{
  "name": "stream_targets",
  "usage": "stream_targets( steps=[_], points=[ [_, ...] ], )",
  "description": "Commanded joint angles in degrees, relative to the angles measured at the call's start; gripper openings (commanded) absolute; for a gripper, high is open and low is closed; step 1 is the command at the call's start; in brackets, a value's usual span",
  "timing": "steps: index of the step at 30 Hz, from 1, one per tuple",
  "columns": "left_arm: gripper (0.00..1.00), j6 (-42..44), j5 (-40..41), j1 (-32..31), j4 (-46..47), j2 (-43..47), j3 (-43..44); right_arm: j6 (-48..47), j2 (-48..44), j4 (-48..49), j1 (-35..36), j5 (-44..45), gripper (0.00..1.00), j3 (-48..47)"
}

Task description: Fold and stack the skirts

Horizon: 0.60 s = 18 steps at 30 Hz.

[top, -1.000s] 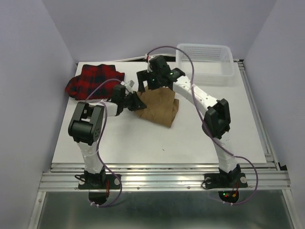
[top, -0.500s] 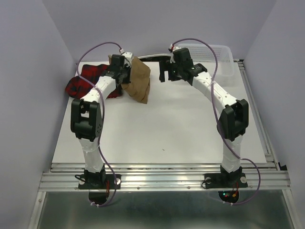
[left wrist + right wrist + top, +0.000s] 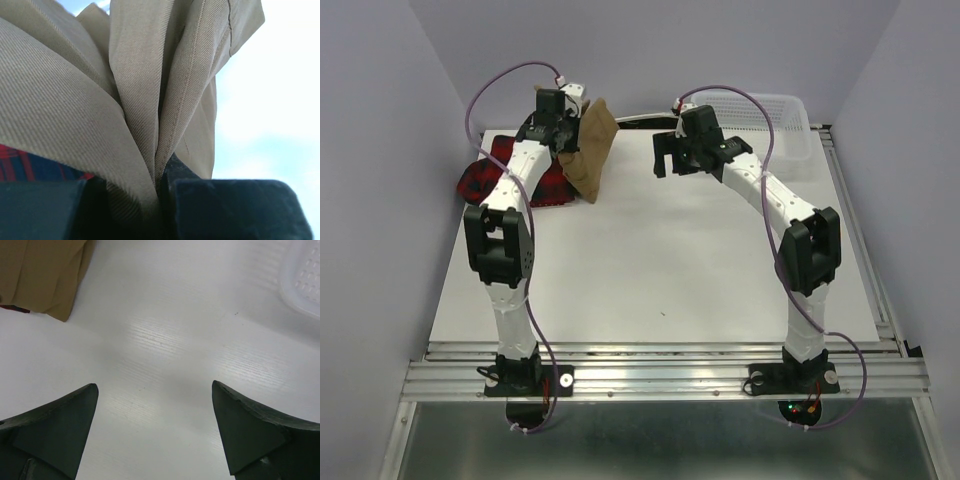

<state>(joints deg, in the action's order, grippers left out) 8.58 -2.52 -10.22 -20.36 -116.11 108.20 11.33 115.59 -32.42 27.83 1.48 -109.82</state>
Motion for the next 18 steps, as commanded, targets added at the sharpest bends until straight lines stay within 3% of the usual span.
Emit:
stream_targets(
  steps=[1,9,18],
  points=[
    [0.0,0.1,-3.0,1.3,3.1,3.6,8.0,-0.5,-2.1,2.7,0.2,-0.8,1.0,0.0],
    [0.0,-4.7,-11.0,5.3,0.8,3.7,13.9,-0.2,-1.1,2.6,0.2,-0.9,1.0,-0.6],
    [0.0,-6.4,-17.2,13.4,2.9,5.6,6.0,-0.1,-0.8,2.6,0.2,-2.6,1.0,-0.1]
  ],
)
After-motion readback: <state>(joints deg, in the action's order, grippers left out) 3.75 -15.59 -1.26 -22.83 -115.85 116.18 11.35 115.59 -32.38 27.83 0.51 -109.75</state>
